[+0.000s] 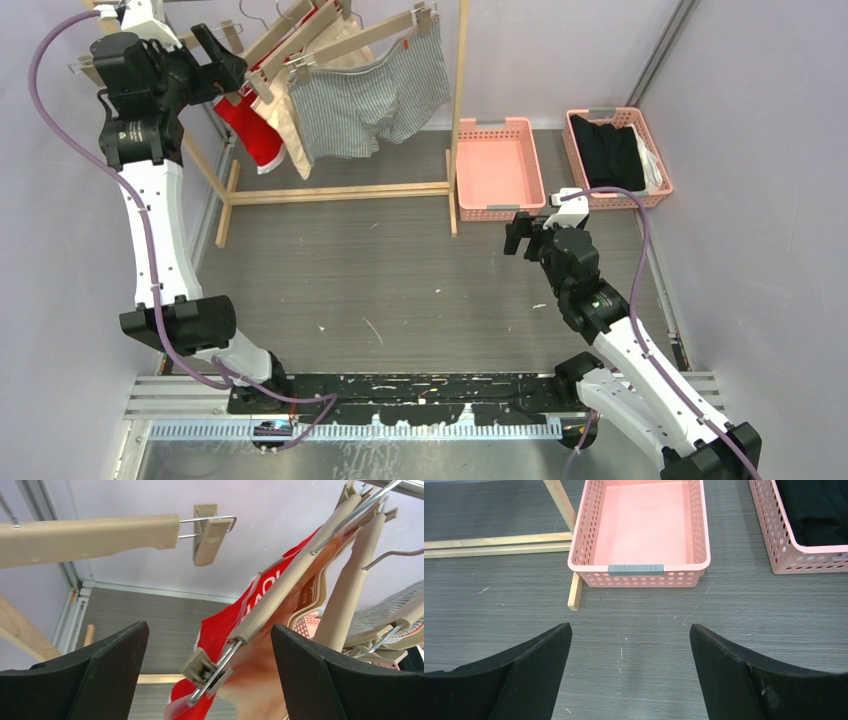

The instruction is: Remove the underwear clipped to the hanger

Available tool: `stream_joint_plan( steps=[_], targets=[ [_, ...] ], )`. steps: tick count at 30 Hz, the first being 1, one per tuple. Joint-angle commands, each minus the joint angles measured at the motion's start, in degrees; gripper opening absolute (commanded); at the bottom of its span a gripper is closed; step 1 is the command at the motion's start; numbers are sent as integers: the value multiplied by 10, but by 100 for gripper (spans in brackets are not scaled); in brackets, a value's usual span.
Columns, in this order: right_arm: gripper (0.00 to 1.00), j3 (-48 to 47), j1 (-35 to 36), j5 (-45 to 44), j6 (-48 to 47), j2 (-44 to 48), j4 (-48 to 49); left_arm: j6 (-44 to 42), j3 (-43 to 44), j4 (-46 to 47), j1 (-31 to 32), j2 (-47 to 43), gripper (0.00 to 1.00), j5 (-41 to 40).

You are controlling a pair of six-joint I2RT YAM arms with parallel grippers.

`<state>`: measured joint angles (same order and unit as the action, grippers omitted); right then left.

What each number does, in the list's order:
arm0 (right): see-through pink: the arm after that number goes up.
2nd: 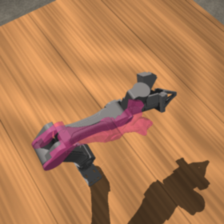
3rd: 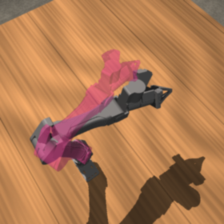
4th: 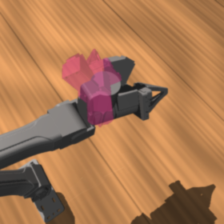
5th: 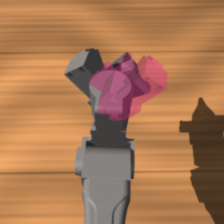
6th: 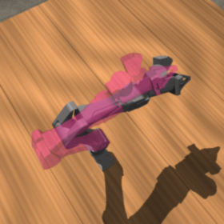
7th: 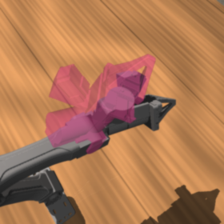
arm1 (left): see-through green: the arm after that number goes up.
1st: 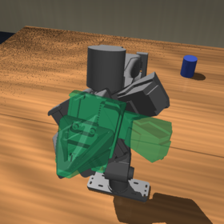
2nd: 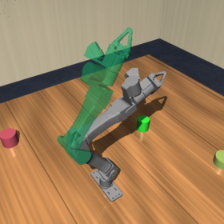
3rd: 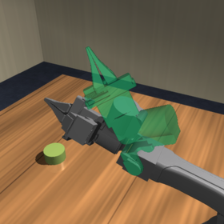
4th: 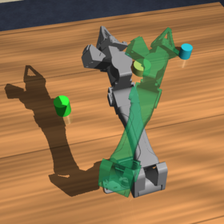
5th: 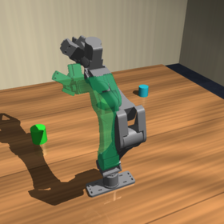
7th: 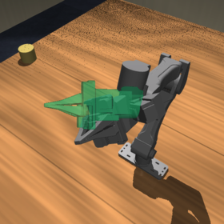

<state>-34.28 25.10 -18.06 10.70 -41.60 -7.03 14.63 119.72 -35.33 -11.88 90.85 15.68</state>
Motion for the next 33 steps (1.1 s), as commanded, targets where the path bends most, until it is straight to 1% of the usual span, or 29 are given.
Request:
stream_joint_plan(
  steps=[1, 6, 9, 16, 24, 27, 31, 33],
  targets=[
    [94, -13, 4, 6, 1, 3, 23, 16, 5, 44, -4, 6, 95, 70],
    [94, -14, 7, 11, 1, -3, 28, 19, 4, 57, -4, 9, 93, 100],
    [94, -13, 8, 11, 0, -5, 29, 13, 6, 62, -4, 9, 92, 98],
    [94, -16, 14, 7, -5, -3, 28, 2, 45, 50, -4, 17, 93, 87],
    [94, -23, 20, 10, -11, -10, 30, -9, 104, 10, -4, 38, 94, 74],
    [94, -21, 21, 6, -12, -10, 30, -16, 140, -19, -4, 57, 93, 74],
    [94, -20, 21, 6, -14, -8, 31, -31, 211, -87, -3, 93, 88, 71],
    [94, -21, 22, 6, -14, -8, 32, -38, 245, -115, -4, 109, 82, 68]
  ],
)
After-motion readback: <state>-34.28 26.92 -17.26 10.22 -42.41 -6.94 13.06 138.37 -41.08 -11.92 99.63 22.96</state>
